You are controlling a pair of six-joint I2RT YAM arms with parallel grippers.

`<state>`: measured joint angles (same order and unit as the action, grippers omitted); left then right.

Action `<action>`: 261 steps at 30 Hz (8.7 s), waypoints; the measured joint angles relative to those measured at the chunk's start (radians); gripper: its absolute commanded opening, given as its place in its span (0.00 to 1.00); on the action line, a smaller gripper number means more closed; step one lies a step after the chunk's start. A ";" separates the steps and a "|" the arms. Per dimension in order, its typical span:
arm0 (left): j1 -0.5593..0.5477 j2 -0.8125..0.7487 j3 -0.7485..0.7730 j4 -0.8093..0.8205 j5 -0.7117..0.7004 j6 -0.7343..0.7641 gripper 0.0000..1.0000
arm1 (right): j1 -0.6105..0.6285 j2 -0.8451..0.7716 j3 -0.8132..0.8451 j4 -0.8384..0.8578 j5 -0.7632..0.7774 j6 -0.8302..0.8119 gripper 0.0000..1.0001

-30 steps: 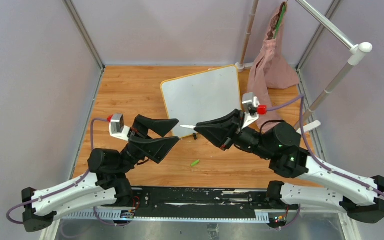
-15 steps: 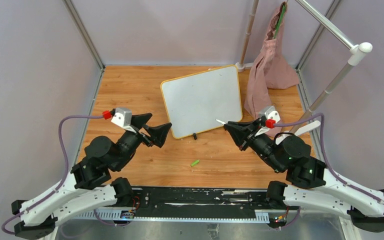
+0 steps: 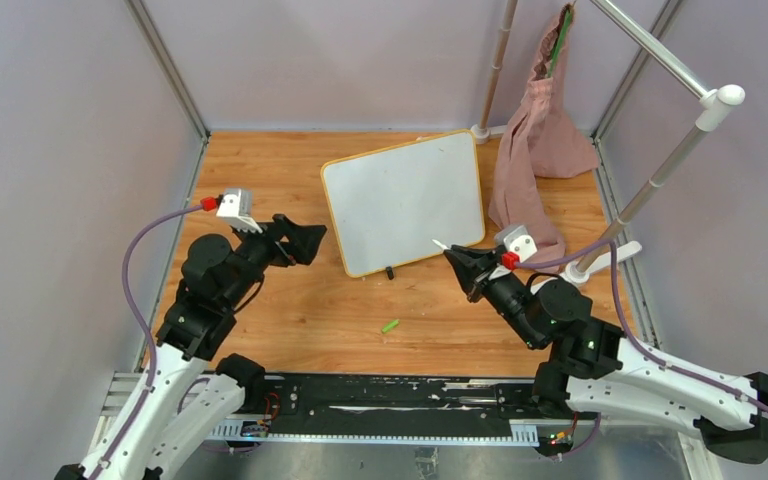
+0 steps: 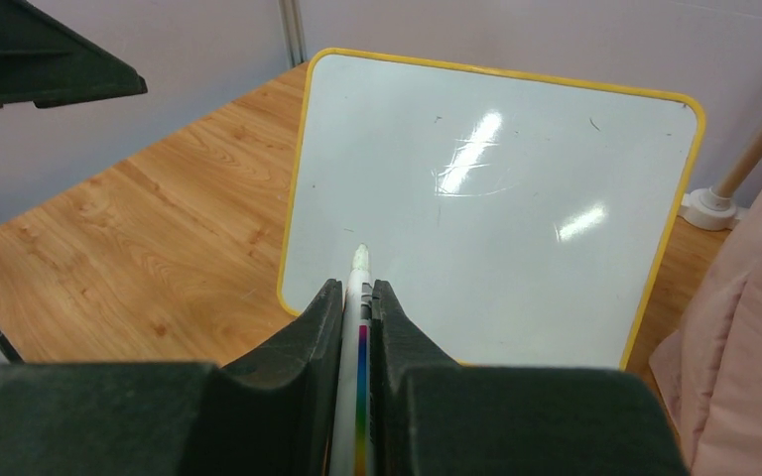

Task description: Write a sentence on the whiteboard

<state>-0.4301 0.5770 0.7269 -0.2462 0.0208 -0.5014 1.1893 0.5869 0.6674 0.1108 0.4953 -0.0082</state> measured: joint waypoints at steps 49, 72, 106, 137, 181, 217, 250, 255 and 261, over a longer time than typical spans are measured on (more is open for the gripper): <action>0.311 0.179 -0.276 0.422 0.341 -0.162 0.98 | -0.236 0.243 0.002 0.109 -0.306 0.064 0.00; 0.312 0.296 -0.158 0.433 0.264 -0.189 0.99 | -0.236 0.310 0.008 0.152 -0.336 0.056 0.00; 0.312 0.568 -0.235 0.783 0.473 -0.249 0.81 | -0.236 0.559 0.071 0.343 -0.436 0.070 0.00; 0.312 0.843 -0.097 0.907 0.622 -0.243 0.75 | -0.264 0.544 0.107 0.413 -0.446 0.068 0.00; 0.319 0.836 -0.093 0.828 0.622 -0.163 0.31 | -0.293 0.879 0.249 0.501 -0.394 0.040 0.00; 0.319 0.833 -0.095 0.843 0.642 -0.146 0.00 | -0.295 1.032 0.375 0.597 -0.257 -0.006 0.00; 0.320 0.833 -0.095 0.842 0.650 -0.137 0.00 | -0.299 1.081 0.424 0.566 -0.357 -0.007 0.00; 0.320 0.833 -0.095 0.842 0.650 -0.137 0.00 | -0.299 1.081 0.424 0.549 -0.380 -0.007 0.00; 0.320 0.833 -0.095 0.842 0.650 -0.137 0.00 | -0.299 1.075 0.417 0.532 -0.383 -0.007 0.00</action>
<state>-0.1097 1.4097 0.6315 0.5961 0.6708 -0.6384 0.8898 1.6615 1.0840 0.6430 0.1120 -0.0154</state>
